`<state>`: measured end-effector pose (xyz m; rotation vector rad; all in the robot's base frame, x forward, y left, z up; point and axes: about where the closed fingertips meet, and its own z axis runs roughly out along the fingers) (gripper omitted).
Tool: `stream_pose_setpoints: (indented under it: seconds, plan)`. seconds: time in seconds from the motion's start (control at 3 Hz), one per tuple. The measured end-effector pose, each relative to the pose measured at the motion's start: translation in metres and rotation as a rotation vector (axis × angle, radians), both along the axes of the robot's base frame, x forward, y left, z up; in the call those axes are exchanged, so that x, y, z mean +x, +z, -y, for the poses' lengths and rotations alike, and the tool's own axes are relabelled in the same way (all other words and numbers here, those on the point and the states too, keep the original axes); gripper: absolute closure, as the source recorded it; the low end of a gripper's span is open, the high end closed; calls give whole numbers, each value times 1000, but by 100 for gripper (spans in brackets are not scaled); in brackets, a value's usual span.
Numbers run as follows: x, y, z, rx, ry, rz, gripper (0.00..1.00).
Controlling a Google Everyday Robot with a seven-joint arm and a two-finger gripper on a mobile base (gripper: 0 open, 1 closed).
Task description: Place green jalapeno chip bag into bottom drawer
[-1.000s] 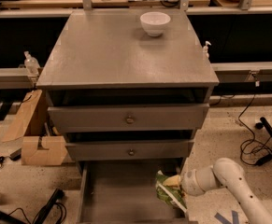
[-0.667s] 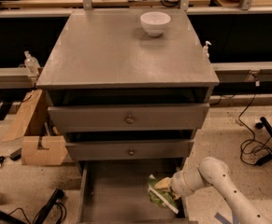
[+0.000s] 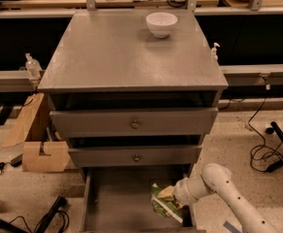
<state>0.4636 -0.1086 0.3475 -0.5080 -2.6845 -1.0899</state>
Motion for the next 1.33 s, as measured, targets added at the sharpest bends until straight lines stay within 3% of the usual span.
stream_pose_setpoints:
  seconds: [0.33,1.0,1.33]
  plan:
    - [-1,-3,-3,2,4,-4,51]
    - [-3,-6,-6,4,9,-10,5]
    - [-3,-7,-7,4,11,-11,0]
